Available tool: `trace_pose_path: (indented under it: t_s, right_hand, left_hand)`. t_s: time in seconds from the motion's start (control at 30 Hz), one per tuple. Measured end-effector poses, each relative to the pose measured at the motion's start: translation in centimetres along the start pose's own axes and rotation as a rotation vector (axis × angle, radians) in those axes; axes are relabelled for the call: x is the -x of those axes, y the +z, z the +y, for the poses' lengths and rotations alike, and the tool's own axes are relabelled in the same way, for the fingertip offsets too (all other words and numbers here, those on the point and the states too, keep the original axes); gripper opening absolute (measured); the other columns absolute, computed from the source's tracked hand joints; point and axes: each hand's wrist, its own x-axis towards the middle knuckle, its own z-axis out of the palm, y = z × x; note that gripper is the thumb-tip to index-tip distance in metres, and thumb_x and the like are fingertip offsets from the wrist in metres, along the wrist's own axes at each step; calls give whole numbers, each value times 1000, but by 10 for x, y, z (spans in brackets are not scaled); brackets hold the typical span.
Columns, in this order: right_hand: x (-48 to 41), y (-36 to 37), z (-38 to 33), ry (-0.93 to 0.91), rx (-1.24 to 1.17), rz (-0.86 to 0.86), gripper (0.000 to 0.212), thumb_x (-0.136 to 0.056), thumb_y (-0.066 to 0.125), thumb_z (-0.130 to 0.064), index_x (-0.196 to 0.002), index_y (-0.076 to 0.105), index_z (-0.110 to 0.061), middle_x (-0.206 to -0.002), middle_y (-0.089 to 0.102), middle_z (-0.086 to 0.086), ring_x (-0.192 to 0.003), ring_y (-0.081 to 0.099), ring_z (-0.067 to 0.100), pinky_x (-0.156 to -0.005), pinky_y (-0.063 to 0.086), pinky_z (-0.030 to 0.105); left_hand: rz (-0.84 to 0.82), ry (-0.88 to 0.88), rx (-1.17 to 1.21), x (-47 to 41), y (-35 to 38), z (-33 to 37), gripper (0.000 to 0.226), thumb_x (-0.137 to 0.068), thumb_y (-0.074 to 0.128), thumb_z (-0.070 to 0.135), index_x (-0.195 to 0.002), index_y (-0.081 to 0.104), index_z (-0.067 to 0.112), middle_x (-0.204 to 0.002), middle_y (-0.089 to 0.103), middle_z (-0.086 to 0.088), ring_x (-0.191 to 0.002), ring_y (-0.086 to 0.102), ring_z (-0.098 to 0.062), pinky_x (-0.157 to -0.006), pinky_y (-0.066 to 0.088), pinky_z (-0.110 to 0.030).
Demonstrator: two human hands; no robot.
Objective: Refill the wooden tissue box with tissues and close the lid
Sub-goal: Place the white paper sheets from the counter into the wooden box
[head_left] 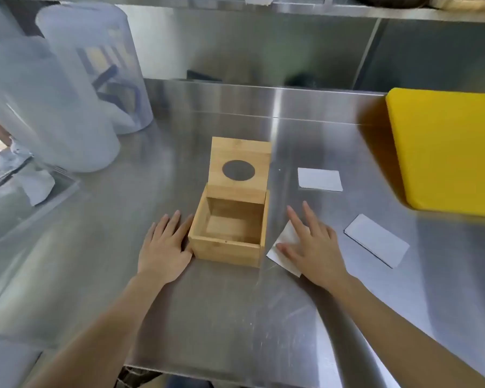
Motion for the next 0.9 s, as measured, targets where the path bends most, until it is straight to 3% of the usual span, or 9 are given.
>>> trace_pose_path:
  t_s: [0.1,0.17,0.3,0.43,0.53,0.67,0.8,0.9]
  right_hand:
    - [2,6,4,-6,1,-68,75,-79,21,-64,-140,38,-23,-150,38,9,-136,39,28,-105,33,44]
    - [3,6,4,1,47,-66,73,-80,21,-63,-134,46,-21,-145,46,6,-133,43,26,-102,35,44]
    - [5,3,-2,53,134,-45,64,-80,34,-59,-115,61,-13,-120,65,7,-103,63,31,-79,46,41]
    - [0,-10,-2,85,130,-99,49,-86,50,-49,-119,55,-13,-124,56,8,-113,50,30,-90,37,37]
    - [-10,-21,4,30,25,-154,42,-82,59,-42,-118,55,-20,-128,50,2,-119,43,24,-88,25,33]
    - [-23,-35,10,-88,-61,-384,60,-74,68,-29,-129,45,-28,-133,47,-6,-125,37,18,-84,17,30]
    - [-31,-42,9,-193,98,-476,71,-72,70,-36,-134,36,-33,-107,50,-7,-111,39,19,-87,23,36]
    - [-36,-46,5,-205,125,-531,50,-70,73,-40,-113,49,-29,-94,52,-8,-99,38,17,-84,23,35]
  left_hand:
    - [35,14,-24,-1,-1,0,78,-71,3,51,-144,19,30,-157,17,0,-144,11,-22,-118,7,-38]
    - [40,3,-19,-1,1,-1,69,-78,12,46,-145,18,31,-157,15,0,-145,9,-22,-119,6,-37]
    - [45,-2,-16,0,2,-1,61,-84,21,41,-145,18,31,-157,15,1,-145,9,-20,-119,5,-37]
    - [49,-7,-8,0,2,0,54,-93,34,34,-145,17,32,-157,14,1,-145,7,-19,-119,4,-36]
    - [65,-5,12,0,2,0,53,-93,35,33,-144,19,31,-157,16,1,-145,8,-20,-119,3,-36]
    - [68,-10,11,0,1,0,53,-93,35,34,-144,20,30,-157,16,1,-145,8,-19,-119,3,-36]
    - [79,-9,23,0,2,0,53,-94,35,35,-144,20,30,-157,15,1,-145,8,-18,-119,2,-35]
    - [79,-10,45,0,2,0,53,-94,36,35,-144,20,30,-157,15,1,-145,7,-17,-119,2,-35]
